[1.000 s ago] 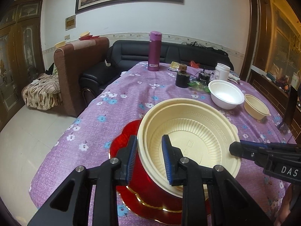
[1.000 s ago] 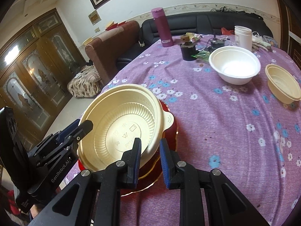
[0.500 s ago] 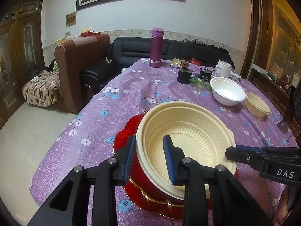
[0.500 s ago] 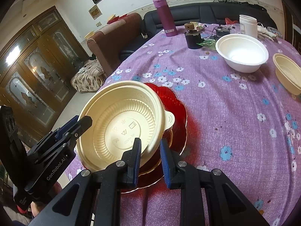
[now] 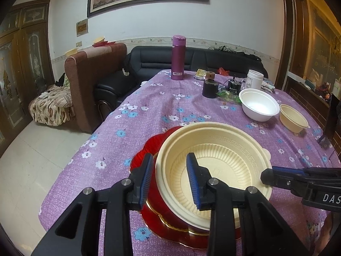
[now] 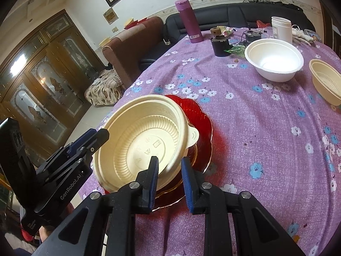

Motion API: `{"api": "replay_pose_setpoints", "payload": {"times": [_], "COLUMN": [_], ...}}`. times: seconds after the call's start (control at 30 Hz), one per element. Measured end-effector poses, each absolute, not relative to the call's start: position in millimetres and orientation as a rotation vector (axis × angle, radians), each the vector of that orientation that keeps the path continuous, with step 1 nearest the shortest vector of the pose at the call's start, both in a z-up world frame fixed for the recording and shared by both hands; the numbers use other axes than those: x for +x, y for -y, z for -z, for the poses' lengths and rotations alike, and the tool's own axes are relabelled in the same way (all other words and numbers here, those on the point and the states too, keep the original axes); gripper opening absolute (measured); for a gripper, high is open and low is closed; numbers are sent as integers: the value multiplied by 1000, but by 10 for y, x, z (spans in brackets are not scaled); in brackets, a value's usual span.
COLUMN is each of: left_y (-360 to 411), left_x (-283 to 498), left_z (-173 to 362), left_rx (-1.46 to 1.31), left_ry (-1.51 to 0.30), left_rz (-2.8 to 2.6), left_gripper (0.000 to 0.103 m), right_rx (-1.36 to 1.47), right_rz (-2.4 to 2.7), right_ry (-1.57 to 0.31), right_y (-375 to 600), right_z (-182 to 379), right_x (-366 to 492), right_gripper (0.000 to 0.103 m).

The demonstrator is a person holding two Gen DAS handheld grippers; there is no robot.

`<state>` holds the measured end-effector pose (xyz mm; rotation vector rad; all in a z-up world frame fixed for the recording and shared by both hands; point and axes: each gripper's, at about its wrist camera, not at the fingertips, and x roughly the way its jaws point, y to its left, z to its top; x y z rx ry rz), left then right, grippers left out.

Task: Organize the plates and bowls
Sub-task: 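Lower the beige bowl onto the white plate with the left tool, then open the left tool and withdraw it from the beige bowl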

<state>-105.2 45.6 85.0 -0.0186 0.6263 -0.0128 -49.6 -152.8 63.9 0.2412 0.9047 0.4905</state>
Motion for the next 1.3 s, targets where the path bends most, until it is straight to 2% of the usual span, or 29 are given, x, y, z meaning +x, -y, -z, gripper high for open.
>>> {"api": "replay_pose_setpoints", "payload": {"times": [0.3, 1.17, 1.3], "left_y": [-370, 193, 319], "left_x": [-1133, -1187, -1196], "left_z": [-957, -1129, -1150], "left_rx": [32, 154, 177], "left_ry": [-575, -549, -545], "left_rz": [-31, -5, 6], "left_gripper": [43, 45, 47], "right_rx": [264, 371, 394], "right_rz": [-486, -457, -451], "right_ry": [-889, -853, -844], "right_y": [1653, 2210, 2331], "right_z": [-681, -675, -667], "right_x": [-570, -651, -668], "right_gripper": [24, 25, 27]}}
